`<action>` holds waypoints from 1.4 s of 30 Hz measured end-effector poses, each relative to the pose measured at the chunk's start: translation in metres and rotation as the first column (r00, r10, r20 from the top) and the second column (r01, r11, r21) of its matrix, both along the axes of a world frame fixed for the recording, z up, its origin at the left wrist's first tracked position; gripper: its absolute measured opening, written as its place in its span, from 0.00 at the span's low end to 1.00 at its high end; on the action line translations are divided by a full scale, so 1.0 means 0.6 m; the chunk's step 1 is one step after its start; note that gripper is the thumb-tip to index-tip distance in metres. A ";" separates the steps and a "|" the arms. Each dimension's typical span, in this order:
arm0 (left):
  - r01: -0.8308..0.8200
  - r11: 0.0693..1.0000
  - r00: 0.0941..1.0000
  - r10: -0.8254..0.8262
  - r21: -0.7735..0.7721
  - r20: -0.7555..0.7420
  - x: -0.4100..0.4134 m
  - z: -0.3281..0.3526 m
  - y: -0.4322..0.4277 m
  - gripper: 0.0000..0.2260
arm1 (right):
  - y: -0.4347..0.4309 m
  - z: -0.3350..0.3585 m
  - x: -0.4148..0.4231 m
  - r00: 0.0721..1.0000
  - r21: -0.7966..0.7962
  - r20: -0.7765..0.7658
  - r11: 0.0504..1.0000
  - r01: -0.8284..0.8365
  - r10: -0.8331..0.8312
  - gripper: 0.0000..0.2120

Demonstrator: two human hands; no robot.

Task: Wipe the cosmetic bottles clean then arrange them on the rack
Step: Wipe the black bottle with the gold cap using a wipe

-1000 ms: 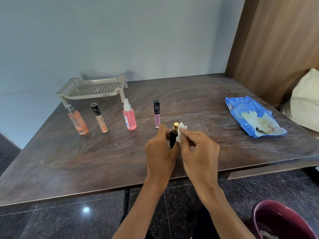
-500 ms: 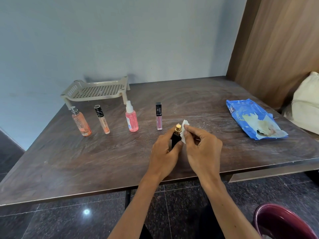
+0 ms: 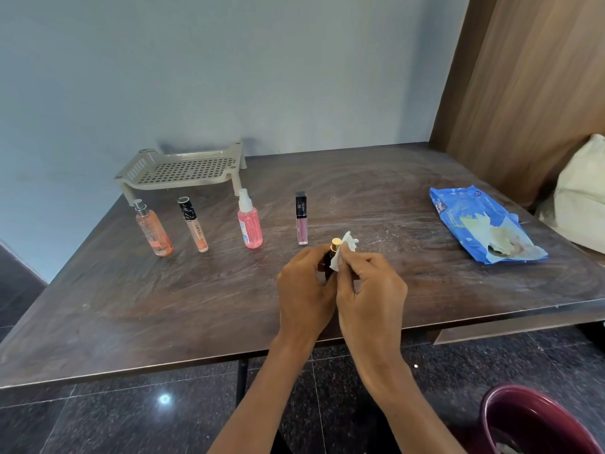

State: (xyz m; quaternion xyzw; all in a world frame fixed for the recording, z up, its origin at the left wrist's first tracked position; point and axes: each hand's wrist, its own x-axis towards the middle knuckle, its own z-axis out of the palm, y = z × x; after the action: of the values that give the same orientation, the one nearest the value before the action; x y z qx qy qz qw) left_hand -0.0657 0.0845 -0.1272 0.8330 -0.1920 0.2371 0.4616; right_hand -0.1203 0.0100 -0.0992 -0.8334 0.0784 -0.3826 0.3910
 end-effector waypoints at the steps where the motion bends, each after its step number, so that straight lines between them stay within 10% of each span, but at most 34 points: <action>1: -0.010 1.000 1.000 0.010 0.009 0.010 -0.001 0.001 -0.001 0.05 | 0.000 0.000 0.003 1.000 -0.008 -0.010 1.000 -0.003 0.003 0.11; 8: -0.039 0.998 0.999 0.039 0.058 0.002 0.001 0.000 -0.002 0.11 | -0.034 0.032 0.025 0.983 0.215 -0.120 0.970 -0.112 0.140 0.09; 27: -0.046 0.999 0.998 0.046 -0.002 -0.035 0.001 -0.010 -0.008 0.05 | -0.014 0.021 0.001 0.995 0.025 -0.020 0.995 -0.098 0.099 0.08; 42: 0.071 0.997 0.959 -0.079 -0.038 -0.273 0.018 0.024 0.007 0.17 | -0.109 0.011 -0.026 0.998 0.575 -0.058 0.818 0.006 0.033 0.08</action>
State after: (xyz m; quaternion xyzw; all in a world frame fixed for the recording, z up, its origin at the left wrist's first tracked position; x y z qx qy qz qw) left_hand -0.0550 0.0884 -0.1128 0.8435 -0.1544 0.1047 0.5037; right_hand -0.1360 -0.0554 -0.0928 -0.6894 0.1967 -0.3112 0.6238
